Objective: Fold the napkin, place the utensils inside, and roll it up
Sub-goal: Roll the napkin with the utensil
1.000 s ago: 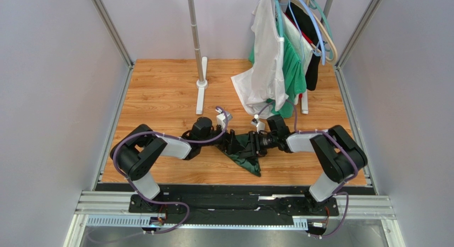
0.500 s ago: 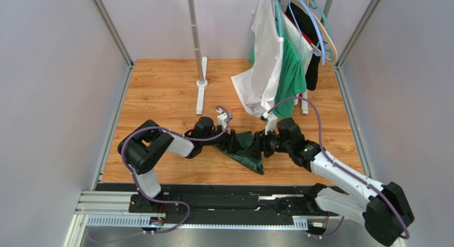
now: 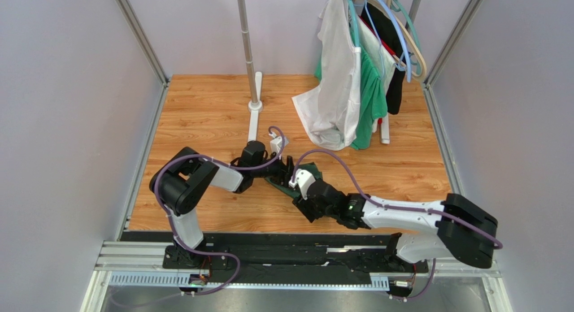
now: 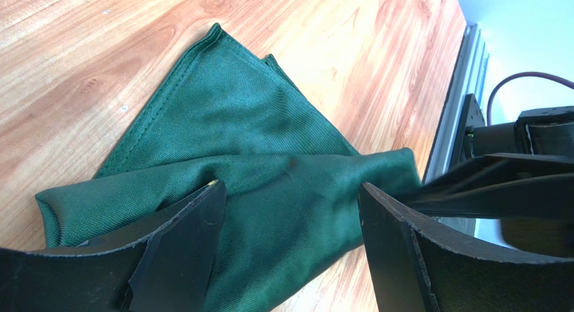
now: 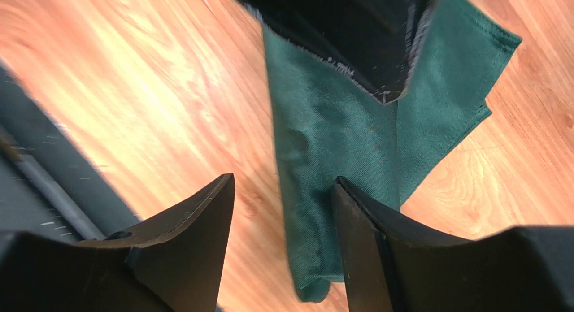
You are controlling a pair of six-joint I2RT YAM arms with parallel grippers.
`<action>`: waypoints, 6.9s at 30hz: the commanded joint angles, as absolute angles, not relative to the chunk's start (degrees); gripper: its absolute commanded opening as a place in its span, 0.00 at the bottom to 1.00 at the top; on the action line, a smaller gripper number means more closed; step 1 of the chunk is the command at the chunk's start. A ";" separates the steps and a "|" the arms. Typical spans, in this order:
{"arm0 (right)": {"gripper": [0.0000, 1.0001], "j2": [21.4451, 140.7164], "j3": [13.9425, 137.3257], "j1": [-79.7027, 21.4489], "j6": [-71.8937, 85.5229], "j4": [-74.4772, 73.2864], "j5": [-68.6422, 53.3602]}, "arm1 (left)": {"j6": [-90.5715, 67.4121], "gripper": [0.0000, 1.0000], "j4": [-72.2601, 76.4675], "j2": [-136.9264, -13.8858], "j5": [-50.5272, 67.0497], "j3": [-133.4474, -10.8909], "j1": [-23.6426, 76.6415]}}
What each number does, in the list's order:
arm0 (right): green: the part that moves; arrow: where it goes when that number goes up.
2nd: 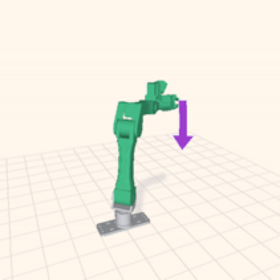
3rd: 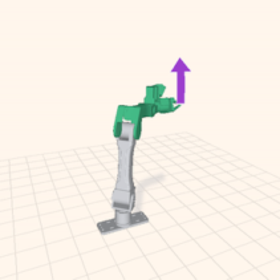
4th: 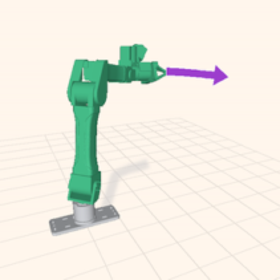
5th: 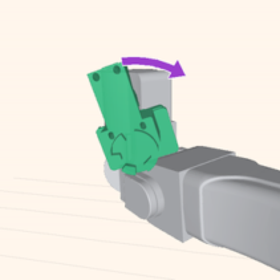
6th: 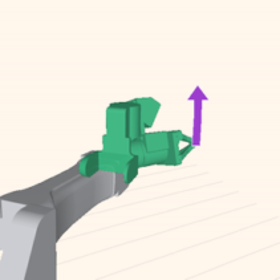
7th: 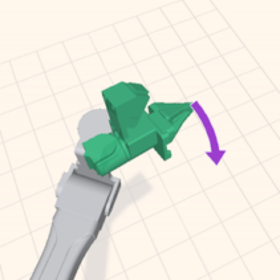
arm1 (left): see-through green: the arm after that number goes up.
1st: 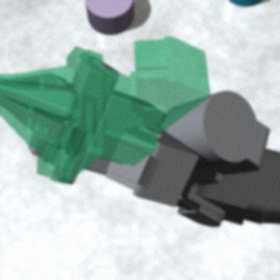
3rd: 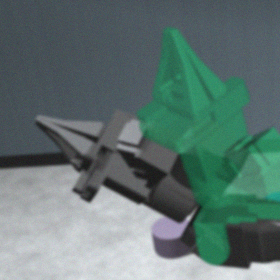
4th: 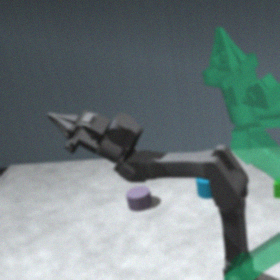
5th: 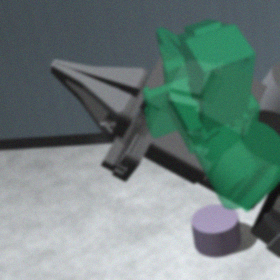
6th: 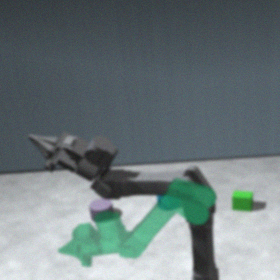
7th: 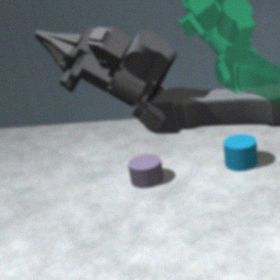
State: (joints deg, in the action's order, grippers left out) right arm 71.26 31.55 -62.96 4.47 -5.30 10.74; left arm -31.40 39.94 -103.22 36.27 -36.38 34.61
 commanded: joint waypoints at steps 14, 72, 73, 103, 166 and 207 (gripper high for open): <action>0.27 86.57 37.53 -63.28 8.08 -6.15 17.23 | -30.76 0.85 32.08 -100.91 37.62 -37.00 33.66; 0.00 97.55 33.31 -27.07 39.90 15.82 -56.68 | -15.74 0.88 41.31 -85.15 53.61 -30.22 29.70; 0.00 97.99 33.48 -26.81 39.73 15.82 -57.65 | -14.78 0.88 41.13 -86.99 54.31 -31.19 32.49; 0.27 100.02 35.16 -22.59 34.19 10.73 -59.24 | -8.35 0.06 26.64 -100.54 34.72 -40.52 40.87; 0.00 86.75 36.92 -63.37 8.17 -4.75 11.09 | -15.99 0.56 -0.98 -108.55 47.03 -58.45 33.50; 0.00 91.84 21.27 -31.55 38.58 38.23 -44.03 | -25.49 0.70 20.12 -86.74 37.09 -37.97 24.61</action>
State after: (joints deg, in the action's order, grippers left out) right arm 90.37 22.48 -32.56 35.73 31.38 -41.34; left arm -25.43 15.92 -87.20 38.22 -39.70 24.97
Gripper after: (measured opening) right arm 0.056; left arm 0.706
